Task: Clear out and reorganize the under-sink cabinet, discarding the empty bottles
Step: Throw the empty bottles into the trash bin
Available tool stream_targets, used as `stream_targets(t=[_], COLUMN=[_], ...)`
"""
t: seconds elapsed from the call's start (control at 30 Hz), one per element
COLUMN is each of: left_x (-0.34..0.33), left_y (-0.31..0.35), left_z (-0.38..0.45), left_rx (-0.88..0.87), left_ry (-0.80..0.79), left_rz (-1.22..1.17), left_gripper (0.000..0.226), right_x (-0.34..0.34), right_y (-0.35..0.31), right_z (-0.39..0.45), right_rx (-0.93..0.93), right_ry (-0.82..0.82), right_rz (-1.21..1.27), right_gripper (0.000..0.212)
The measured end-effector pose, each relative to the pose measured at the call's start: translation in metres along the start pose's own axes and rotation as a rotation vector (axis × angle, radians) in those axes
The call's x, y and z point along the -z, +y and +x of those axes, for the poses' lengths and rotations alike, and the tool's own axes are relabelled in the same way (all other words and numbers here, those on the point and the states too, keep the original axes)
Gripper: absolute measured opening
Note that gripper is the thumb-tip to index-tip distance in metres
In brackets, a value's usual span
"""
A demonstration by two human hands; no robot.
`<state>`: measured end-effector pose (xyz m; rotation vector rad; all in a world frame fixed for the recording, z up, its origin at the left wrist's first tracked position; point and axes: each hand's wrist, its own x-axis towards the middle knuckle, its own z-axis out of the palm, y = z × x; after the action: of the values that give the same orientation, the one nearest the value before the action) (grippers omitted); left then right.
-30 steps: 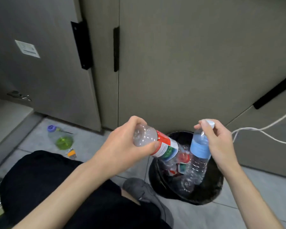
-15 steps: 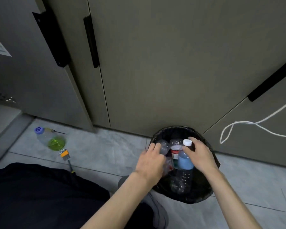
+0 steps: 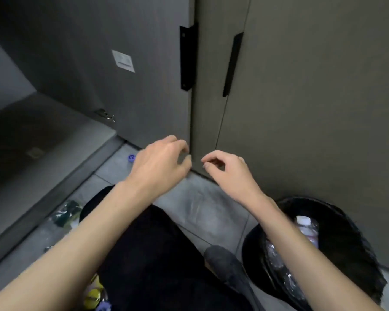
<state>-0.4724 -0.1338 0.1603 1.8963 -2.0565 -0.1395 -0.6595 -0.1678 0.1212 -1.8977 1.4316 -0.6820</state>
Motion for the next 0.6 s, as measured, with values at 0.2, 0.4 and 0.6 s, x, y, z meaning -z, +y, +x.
stream_targets(t=[0.2,0.4,0.6], left_x=[0.081,0.063,-0.023], left_y=[-0.15,-0.259,-0.294], left_z=[-0.037,-0.123,-0.194], left_rx=[0.423,0.839,0.95], left_ry=[0.112,-0.053,-0.324], left_rz=[0.089,-0.023,-0.2], left_gripper=[0.02,0.018,0.013], right_x=[-0.084,-0.2,-0.3], right_y=[-0.127,-0.188,-0.115], right_z=[0.062,0.082,0.067], right_rx=[0.24,0.251,0.073], right_ry=[-0.279,-0.533,-0.777], right_rz=[0.068,0.015,-0.259], right_gripper=[0.015,0.017,0.017])
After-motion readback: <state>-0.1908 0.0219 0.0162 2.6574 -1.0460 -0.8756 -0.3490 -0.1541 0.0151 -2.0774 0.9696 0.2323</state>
